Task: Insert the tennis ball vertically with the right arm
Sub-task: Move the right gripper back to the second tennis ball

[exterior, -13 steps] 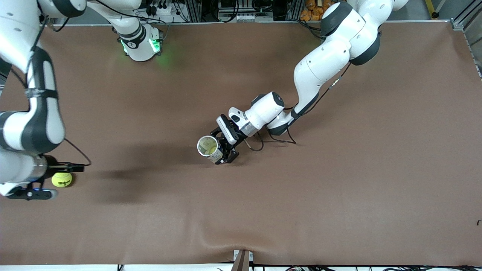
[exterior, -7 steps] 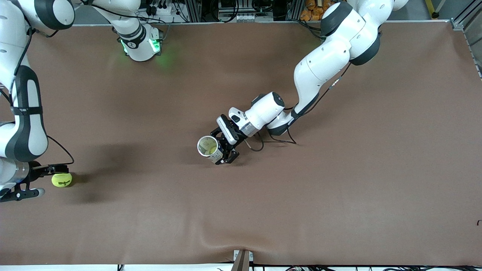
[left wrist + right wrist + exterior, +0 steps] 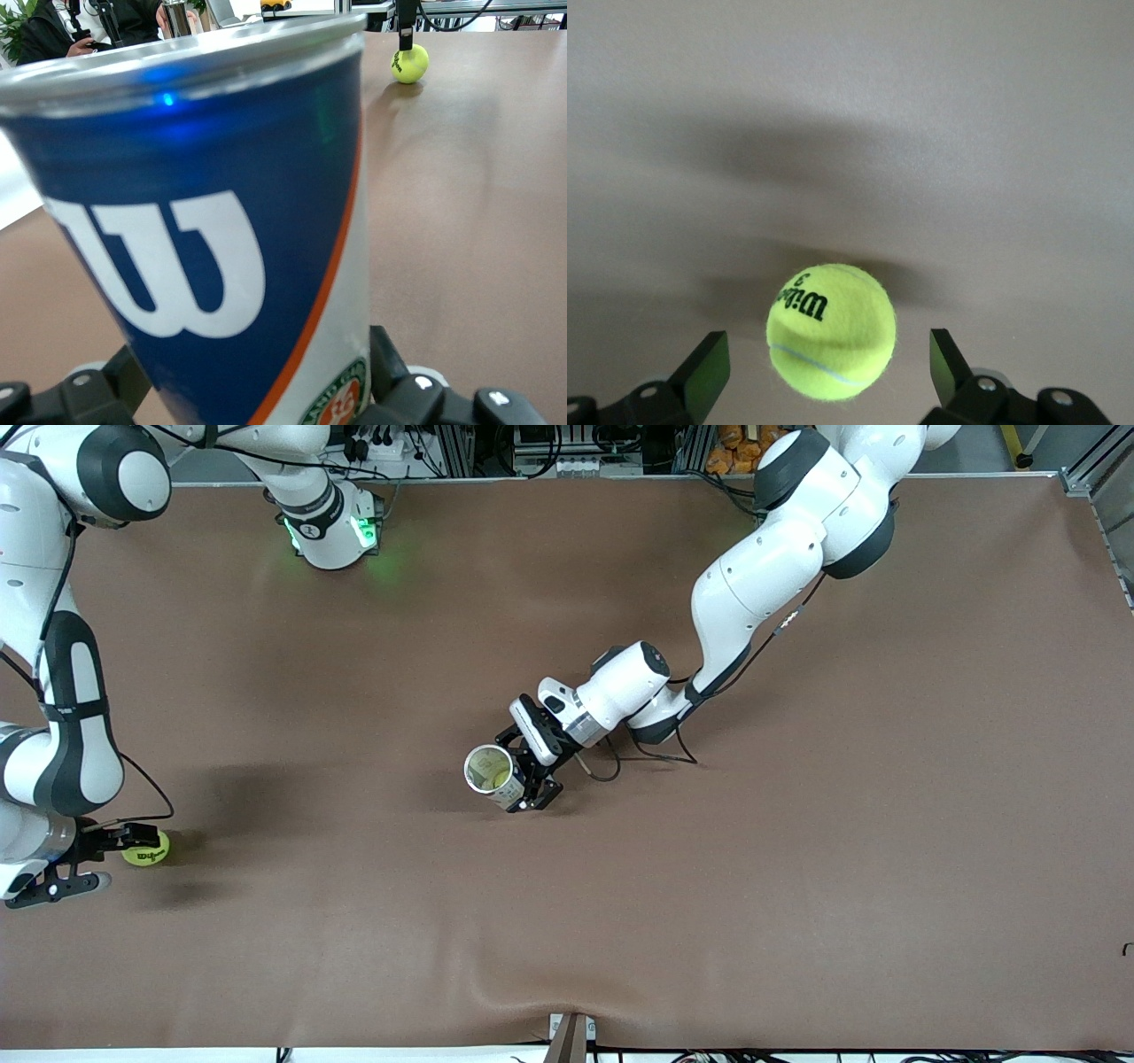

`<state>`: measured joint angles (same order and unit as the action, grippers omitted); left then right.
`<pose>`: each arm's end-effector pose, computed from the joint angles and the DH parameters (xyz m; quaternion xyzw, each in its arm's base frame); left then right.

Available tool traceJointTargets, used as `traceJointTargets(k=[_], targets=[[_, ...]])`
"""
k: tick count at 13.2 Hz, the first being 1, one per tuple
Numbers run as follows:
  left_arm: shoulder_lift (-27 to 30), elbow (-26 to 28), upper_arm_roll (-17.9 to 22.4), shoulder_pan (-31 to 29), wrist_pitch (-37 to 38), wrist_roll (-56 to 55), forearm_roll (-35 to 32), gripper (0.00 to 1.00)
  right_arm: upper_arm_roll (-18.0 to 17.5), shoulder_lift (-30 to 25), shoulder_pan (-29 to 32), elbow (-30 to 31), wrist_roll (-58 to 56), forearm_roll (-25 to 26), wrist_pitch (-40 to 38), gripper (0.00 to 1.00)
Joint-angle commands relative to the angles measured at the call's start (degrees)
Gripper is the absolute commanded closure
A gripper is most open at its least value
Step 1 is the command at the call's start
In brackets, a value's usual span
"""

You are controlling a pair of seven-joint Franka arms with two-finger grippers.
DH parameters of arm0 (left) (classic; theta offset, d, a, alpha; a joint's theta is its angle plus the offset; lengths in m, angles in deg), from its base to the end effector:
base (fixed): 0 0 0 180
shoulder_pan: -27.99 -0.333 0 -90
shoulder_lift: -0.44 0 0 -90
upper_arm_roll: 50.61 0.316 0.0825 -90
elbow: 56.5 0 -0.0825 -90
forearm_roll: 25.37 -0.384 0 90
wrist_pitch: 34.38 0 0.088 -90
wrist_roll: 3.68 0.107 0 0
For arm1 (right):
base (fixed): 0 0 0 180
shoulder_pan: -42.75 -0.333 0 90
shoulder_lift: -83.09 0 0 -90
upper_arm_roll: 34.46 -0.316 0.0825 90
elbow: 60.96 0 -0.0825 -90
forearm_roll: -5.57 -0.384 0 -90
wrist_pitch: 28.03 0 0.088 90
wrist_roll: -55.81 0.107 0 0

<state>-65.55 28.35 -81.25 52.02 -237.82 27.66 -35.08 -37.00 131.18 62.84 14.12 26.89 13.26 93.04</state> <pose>0.5126 -0.5325 0.1698 0.7228 -0.4594 0.4622 0.2300 0.7024 -0.2366 0.2320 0.9909 0.1274 -0.0322 0.0300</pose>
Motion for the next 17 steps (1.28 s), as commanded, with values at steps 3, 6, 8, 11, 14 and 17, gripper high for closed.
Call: traceJointTargets(k=[3,6,8,11,14,17], targets=[[0.7,0.4,0.1,0.1,-0.1,-0.8,-0.6,0.03,-1.3,-0.1,1.1,2.7,-1.2,0.6,3.9,0.0],[0.7,0.4,0.1,0.1,-0.2,-0.8,-0.6,0.06,-1.3,-0.2,1.2,4.0,-1.3,0.7,5.7,0.0],[0.7,0.4,0.1,0.1,-0.1,-0.8,-0.6,0.06,-1.3,-0.1,1.4,4.6,-2.4,0.8,6.5,0.0],[0.7,0.3,0.1,0.1,-0.1,-0.8,-0.6,0.04,-1.3,-0.2,2.2,4.6,-7.1,0.7,6.7,0.69],[0.7,0.3,0.1,0.2,-0.1,-0.8,-0.5,0.04,-1.9,-0.6,2.8,4.1,-6.6,-1.9,5.8,0.97],[0.7,0.3,0.1,0.2,-0.1,-0.8,-0.5,0.04,-1.9,-2.1,0.2,0.5,-4.0,-5.3,-3.6,0.99]])
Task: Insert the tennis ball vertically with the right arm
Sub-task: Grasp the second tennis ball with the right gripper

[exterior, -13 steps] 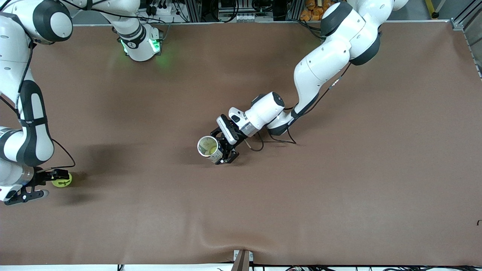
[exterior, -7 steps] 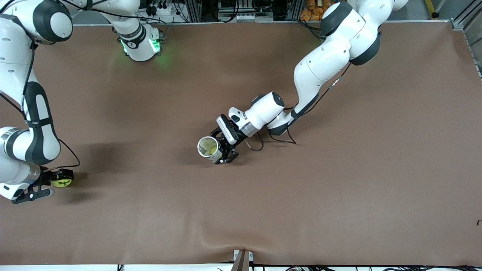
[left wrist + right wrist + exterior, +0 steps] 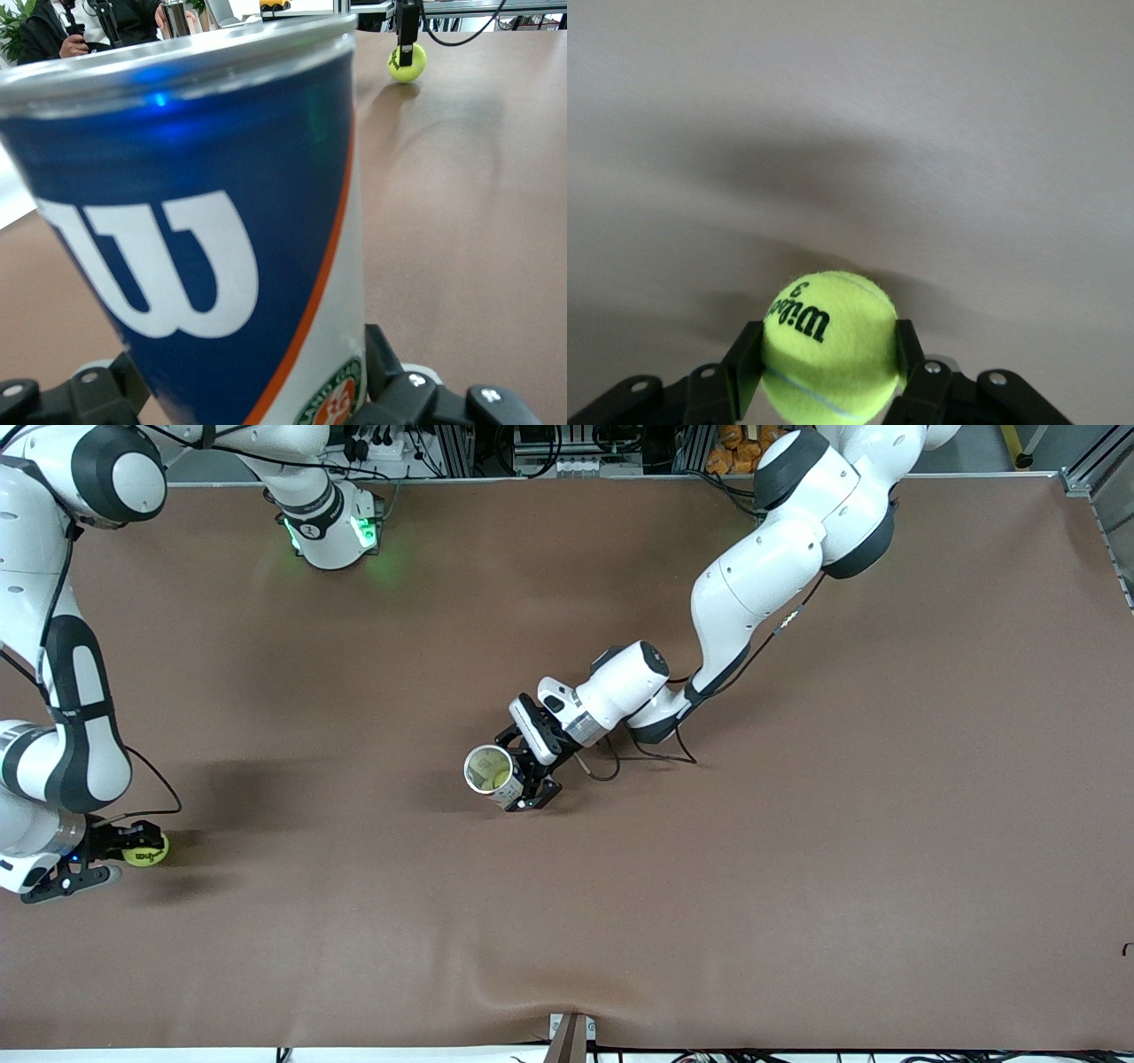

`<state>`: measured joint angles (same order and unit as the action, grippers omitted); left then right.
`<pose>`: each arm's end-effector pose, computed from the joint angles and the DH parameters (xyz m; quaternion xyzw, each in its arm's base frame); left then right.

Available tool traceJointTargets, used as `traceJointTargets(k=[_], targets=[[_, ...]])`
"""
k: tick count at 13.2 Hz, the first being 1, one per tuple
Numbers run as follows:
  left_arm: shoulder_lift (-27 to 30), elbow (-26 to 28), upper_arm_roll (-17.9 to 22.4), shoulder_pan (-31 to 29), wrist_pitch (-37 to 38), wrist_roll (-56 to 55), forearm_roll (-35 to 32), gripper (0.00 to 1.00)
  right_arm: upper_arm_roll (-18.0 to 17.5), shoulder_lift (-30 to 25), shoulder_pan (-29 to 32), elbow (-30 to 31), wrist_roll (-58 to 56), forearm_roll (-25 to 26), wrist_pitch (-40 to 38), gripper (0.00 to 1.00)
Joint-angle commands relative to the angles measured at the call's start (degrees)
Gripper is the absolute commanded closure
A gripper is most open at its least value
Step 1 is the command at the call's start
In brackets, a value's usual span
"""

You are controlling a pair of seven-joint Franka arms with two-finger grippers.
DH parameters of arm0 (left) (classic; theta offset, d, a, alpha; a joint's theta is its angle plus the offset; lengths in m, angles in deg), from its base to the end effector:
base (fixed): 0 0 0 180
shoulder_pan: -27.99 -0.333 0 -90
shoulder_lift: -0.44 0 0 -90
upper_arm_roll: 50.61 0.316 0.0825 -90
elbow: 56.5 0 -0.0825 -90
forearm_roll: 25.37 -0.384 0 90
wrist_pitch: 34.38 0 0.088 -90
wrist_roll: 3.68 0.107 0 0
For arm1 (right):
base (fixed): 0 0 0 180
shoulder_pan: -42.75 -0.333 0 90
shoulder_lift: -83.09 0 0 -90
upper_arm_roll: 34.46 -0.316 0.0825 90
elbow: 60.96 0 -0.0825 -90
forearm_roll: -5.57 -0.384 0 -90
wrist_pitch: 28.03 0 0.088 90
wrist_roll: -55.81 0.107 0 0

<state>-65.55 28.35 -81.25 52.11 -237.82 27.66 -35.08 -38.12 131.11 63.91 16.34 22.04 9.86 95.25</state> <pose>0.5118 -0.5333 0.1698 0.7224 -0.4600 0.4621 0.2303 0.6973 -0.2337 0.2191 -0.9882 -0.1523 0.0182 0.0010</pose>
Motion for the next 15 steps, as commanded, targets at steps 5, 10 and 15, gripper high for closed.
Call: traceJointTargets(k=[5,10,15], targets=[[0.7,0.3,0.1,0.1,-0.2,-0.7,-0.5,0.04,-5.7,-8.4,-3.1,-3.8,21.1,-2.2,-22.4,0.99],[0.6,0.5,0.3,0.1,-0.2,-0.7,-0.7,0.04,-21.5,-12.5,-3.4,-3.8,56.3,-3.1,-30.1,0.99],[0.2,0.5,0.6,0.2,-0.1,-0.7,-0.6,0.05,-30.1,-12.1,-10.7,-4.3,87.9,-2.7,-25.8,1.0]])
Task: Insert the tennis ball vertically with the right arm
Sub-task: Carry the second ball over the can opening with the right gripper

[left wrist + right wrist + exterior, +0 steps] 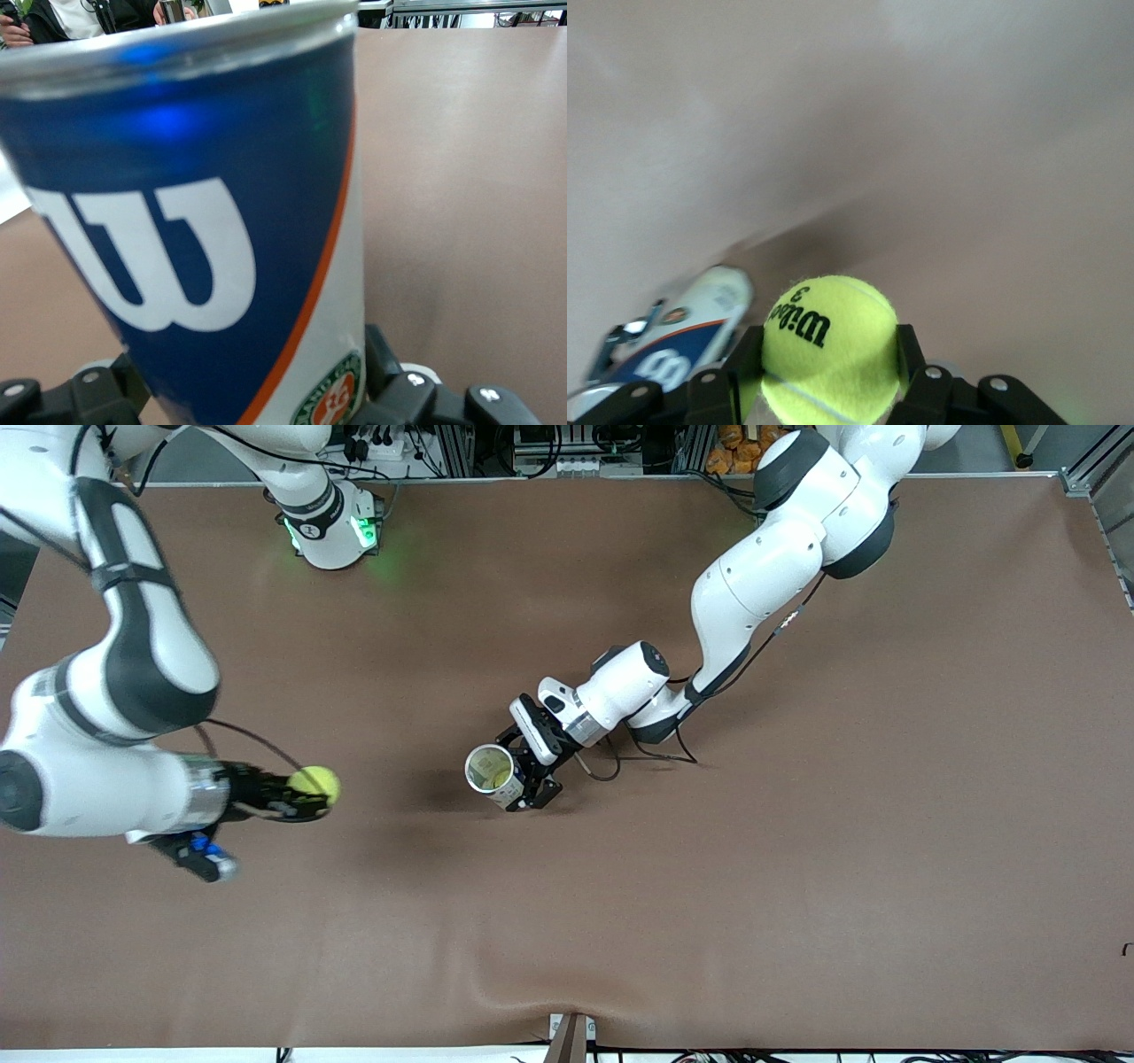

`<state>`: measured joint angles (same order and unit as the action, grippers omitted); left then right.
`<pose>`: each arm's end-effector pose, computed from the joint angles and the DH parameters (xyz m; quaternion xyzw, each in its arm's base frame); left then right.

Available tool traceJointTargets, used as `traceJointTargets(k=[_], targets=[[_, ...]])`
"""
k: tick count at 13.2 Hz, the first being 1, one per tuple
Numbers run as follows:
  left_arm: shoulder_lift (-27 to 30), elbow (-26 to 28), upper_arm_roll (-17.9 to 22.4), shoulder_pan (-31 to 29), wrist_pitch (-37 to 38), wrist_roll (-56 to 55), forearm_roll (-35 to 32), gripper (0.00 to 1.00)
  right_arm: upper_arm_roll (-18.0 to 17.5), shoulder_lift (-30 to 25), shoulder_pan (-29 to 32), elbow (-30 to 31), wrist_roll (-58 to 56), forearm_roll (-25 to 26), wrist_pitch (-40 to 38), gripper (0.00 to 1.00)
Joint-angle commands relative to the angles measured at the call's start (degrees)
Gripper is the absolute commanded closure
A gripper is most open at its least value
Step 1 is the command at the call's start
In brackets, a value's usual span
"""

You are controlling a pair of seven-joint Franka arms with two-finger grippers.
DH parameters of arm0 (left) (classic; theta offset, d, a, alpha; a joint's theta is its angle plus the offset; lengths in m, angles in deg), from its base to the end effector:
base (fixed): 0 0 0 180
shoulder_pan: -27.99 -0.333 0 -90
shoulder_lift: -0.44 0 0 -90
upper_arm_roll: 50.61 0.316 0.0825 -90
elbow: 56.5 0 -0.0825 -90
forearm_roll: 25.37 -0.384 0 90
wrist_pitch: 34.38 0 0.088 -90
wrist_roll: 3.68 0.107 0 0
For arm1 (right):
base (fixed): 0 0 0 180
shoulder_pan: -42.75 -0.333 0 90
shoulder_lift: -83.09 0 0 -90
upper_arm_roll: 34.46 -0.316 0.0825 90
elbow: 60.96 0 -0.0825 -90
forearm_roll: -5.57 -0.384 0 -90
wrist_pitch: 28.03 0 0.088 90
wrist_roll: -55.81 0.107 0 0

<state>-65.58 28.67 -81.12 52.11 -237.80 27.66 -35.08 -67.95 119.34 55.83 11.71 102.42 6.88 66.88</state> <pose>0.5105 -0.5324 0.1668 0.7235 -0.4614 0.4593 0.2297 0.6822 0.1491 0.4204 -0.9517 0.2536 0.1464 0.0917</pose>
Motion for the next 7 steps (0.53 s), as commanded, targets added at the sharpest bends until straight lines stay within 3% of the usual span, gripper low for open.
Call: traceJointTargets(k=[1,7], targets=[[0.3,0.1,0.4,0.2,-0.1,-0.7,-0.6,0.05,-0.3,-0.1,-4.3,0.2,12.2,0.1,6.0,1.0],[0.3,-0.1,0.4,0.5,-0.1,-0.7,-0.3,0.05,0.0,0.6,-14.8,-0.2,28.3,0.4,11.0,1.0]])
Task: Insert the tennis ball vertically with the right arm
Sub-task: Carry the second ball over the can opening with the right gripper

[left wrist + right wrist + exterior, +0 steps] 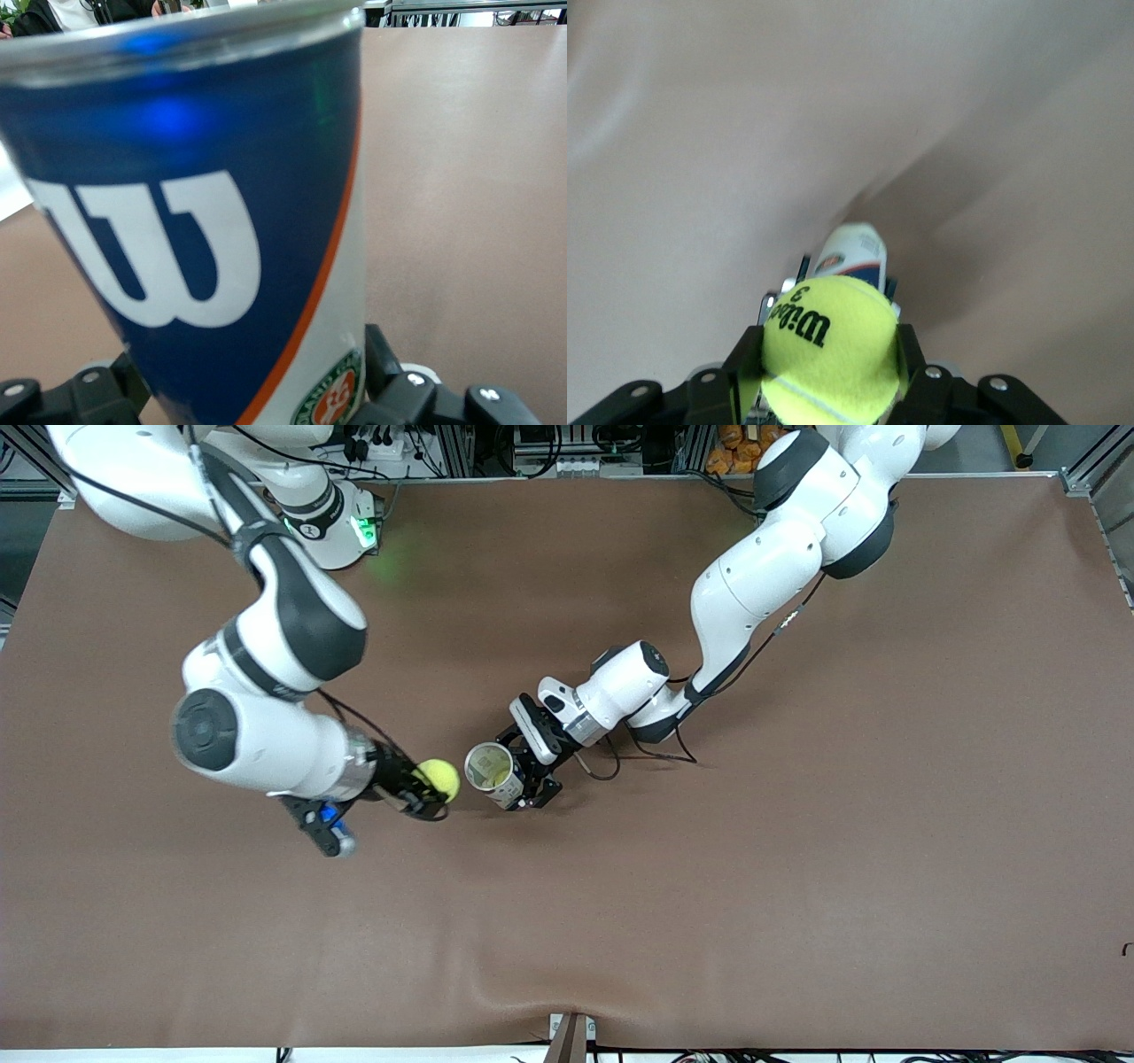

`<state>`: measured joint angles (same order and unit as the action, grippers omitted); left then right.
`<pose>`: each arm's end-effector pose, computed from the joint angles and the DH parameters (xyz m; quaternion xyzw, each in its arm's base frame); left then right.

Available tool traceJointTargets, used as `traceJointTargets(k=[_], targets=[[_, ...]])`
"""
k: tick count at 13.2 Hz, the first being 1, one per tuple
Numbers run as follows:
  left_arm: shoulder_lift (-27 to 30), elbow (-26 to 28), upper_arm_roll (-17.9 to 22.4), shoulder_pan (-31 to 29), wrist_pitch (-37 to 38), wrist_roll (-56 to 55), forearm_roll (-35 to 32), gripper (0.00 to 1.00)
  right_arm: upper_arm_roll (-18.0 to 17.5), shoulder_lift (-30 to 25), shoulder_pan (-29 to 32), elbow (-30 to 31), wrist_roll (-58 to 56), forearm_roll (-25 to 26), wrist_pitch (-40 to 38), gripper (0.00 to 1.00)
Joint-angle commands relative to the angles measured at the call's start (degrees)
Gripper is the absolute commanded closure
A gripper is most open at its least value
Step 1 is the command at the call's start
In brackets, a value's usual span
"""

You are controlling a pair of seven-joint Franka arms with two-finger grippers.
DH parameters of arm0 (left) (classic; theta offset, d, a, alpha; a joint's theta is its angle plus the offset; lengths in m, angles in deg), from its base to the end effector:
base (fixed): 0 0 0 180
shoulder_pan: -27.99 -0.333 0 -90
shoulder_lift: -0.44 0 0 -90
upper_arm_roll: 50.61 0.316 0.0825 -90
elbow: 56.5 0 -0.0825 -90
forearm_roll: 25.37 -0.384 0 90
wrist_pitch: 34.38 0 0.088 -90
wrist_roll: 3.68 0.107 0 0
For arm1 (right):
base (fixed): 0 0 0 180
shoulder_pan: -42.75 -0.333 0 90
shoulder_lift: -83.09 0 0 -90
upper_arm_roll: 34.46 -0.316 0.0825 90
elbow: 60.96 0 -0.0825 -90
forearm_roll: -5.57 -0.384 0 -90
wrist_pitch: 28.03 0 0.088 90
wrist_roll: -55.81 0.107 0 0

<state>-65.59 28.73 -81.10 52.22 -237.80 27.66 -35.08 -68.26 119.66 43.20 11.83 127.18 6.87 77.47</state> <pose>0.5092 -0.5332 0.1662 0.7232 -0.4624 0.4585 0.2300 0.6524 0.3031 0.4310 -0.9175 0.3651 0.1136 0.1093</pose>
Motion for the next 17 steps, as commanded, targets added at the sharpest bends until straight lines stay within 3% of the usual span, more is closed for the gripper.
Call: traceJointTargets(k=[1,9,10,11,12,13,17], targets=[[0.4,-0.2,0.3,0.5,-0.1,-0.7,-0.2,0.05,0.3,0.3,-3.3,-0.3,4.9,0.2,0.3,1.0],[0.6,-0.2,0.3,0.0,-0.1,-0.8,-0.2,0.05,0.4,1.8,-4.5,1.6,5.8,0.9,2.9,0.92],[0.5,-0.2,0.4,0.0,-0.1,-0.8,-0.2,0.05,0.7,1.8,-4.5,1.6,5.8,0.8,3.3,0.87],[0.6,-0.2,0.3,-0.1,-0.1,-0.8,-0.2,0.04,0.8,2.0,-4.6,1.6,5.8,0.8,3.3,0.45],[0.6,-0.2,0.3,-0.3,-0.1,-0.8,-0.2,0.04,0.8,2.0,-4.1,1.6,5.8,0.7,3.3,0.41],[0.6,-0.2,0.3,-0.3,-0.1,-0.8,-0.2,0.04,0.8,2.0,-4.0,1.6,5.8,0.5,3.3,0.0],[0.7,-0.2,0.3,-0.5,-0.1,-0.8,-0.1,0.0,0.8,1.8,-4.6,1.6,5.8,0.8,3.1,0.0]])
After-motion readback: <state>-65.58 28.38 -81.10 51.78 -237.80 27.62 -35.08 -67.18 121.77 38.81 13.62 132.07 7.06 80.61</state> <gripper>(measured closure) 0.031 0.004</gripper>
